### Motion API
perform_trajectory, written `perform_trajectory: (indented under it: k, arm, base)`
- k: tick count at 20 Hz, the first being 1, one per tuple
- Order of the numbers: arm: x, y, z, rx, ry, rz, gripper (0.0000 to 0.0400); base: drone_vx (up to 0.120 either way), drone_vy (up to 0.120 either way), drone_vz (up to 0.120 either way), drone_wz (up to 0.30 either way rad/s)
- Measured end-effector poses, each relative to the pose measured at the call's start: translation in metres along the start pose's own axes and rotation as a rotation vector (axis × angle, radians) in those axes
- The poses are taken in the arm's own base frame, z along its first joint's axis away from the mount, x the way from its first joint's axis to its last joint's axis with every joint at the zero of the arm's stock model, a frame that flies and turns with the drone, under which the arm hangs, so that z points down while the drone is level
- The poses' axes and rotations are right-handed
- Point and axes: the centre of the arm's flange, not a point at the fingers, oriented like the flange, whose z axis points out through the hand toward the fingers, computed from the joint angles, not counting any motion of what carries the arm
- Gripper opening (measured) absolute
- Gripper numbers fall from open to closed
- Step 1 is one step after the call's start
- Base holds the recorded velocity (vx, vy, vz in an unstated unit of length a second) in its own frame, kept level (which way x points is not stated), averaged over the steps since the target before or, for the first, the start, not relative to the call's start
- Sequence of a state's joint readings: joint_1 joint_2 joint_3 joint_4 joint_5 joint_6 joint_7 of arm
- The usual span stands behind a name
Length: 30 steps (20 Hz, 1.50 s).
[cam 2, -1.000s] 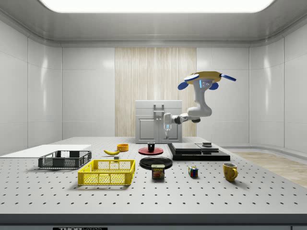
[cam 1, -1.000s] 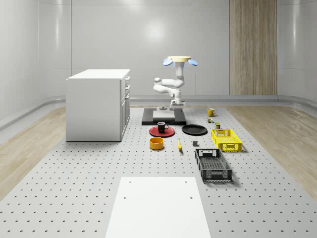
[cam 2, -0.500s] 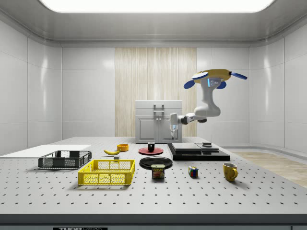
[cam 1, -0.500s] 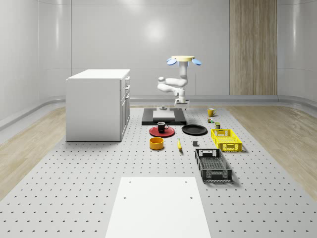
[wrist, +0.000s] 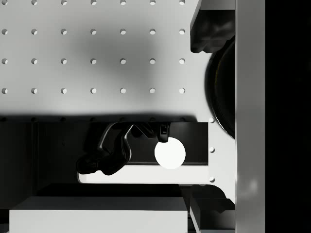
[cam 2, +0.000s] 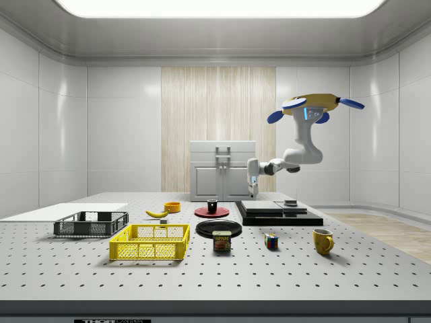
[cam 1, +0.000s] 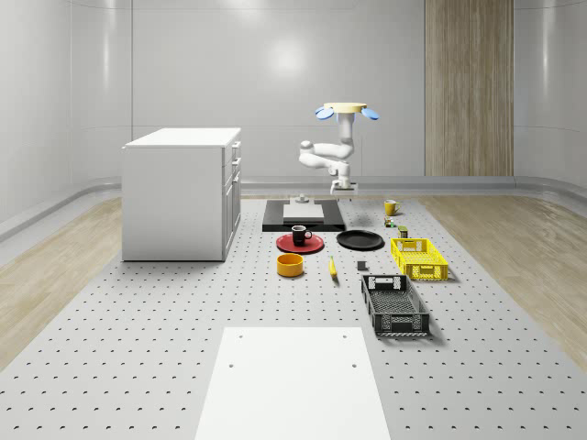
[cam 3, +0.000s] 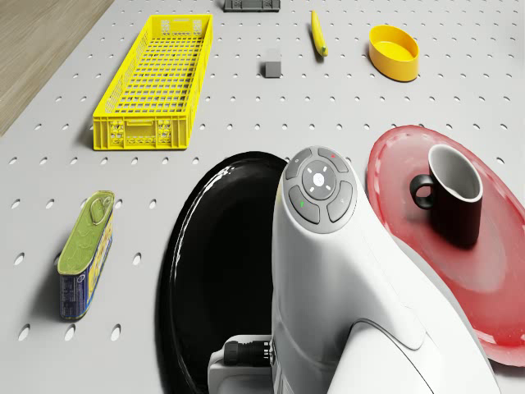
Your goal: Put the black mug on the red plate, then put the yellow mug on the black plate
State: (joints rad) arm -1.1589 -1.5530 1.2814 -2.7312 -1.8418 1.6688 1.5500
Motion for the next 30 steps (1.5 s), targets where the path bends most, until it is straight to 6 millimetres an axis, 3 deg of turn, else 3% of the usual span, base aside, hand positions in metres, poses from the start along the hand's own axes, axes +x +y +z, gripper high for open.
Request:
perform_trajectory:
  k: [11,18,26,30]
  arm:
    - [0.0000,0.0000,0.0000,0.000,0.000,0.000,0.0400]
    - [0.0000,0.0000,0.0000,0.000,0.000,0.000,0.0400]
    - [0.0000,0.0000,0.0000,0.000,0.000,0.000,0.0400]
    - [0.0000,0.0000,0.0000,0.000,0.000,0.000,0.0400]
  base:
    - [-0.116,0.120,0.000,0.000]
    - [-0.006,0.120,0.000,0.000]
    - [-0.120,0.120,0.000,0.000]
    - [-0.030,0.120,0.000,0.000]
